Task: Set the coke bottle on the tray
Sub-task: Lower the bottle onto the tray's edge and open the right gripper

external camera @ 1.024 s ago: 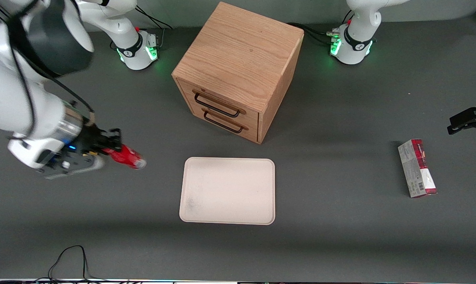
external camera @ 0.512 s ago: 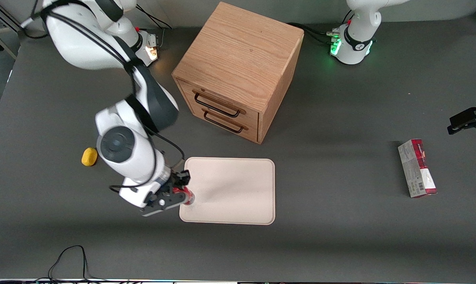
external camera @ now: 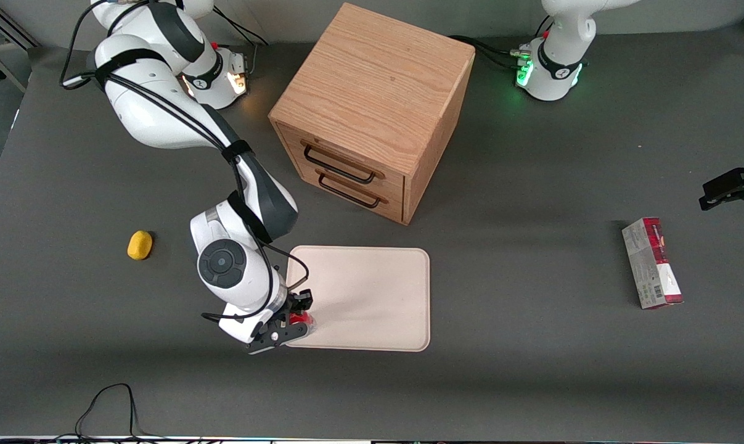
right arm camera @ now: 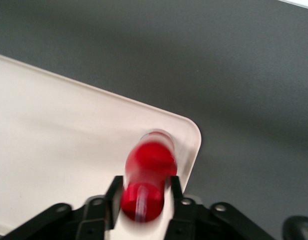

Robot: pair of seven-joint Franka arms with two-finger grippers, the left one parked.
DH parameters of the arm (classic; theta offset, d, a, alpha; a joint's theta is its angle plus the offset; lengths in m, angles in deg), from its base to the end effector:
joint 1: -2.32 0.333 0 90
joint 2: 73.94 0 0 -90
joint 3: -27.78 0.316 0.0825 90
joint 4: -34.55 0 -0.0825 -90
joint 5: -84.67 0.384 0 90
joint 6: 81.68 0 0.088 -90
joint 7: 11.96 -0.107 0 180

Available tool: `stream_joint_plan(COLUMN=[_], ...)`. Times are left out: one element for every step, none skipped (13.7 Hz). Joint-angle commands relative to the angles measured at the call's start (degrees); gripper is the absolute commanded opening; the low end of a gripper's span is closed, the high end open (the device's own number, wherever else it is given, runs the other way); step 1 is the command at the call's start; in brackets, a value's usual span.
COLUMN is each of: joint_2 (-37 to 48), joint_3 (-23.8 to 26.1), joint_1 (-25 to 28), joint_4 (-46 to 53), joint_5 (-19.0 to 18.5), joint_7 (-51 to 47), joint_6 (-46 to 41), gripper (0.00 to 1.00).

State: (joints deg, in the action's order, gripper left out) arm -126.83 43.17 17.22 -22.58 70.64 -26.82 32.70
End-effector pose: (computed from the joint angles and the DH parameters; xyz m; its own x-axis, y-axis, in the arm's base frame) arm 0.7225 0.3139 0.3167 0.9650 0.2411 0.1027 0.2432 -0.9699 -0.0079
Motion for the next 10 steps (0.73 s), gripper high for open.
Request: stream_joint_plan(joint_2=[1.9,2.8,4.0,6.6,9.8,15.3,21.8,27.9,33.6,39.7], joint_3=[0.4,0.4,0.4,0.4,0.0,-1.5,-4.5,-8.1,-10.5,-12.6], joint_1=[-0.3,-0.4,-0.7,-0.8,-1.2,-2.8,-3.0,-2.9,-2.9,-2.9], joint_4=[-1.4,-1.4,-1.6,-2.4,-4.7,-10.1,-17.5,-24.1,-30.6,-37.5], joint_5=[-1.1,-1.0,-0.8,0.3,2.7,6.4,10.3,14.3,16.7,17.2], joint_7=[-3.7,-3.7,-3.9,-4.0,-4.0,-3.3,-2.4,-1.1,0.2,0.9], joint_6=[1.2,0.9,0.4,-2.4,-4.2,-4.5,-3.8,-3.5,-3.5,-3.5], gripper=[1.00,1.00,1.00,1.00,1.00,1.00,1.00,1.00,1.00,1.00])
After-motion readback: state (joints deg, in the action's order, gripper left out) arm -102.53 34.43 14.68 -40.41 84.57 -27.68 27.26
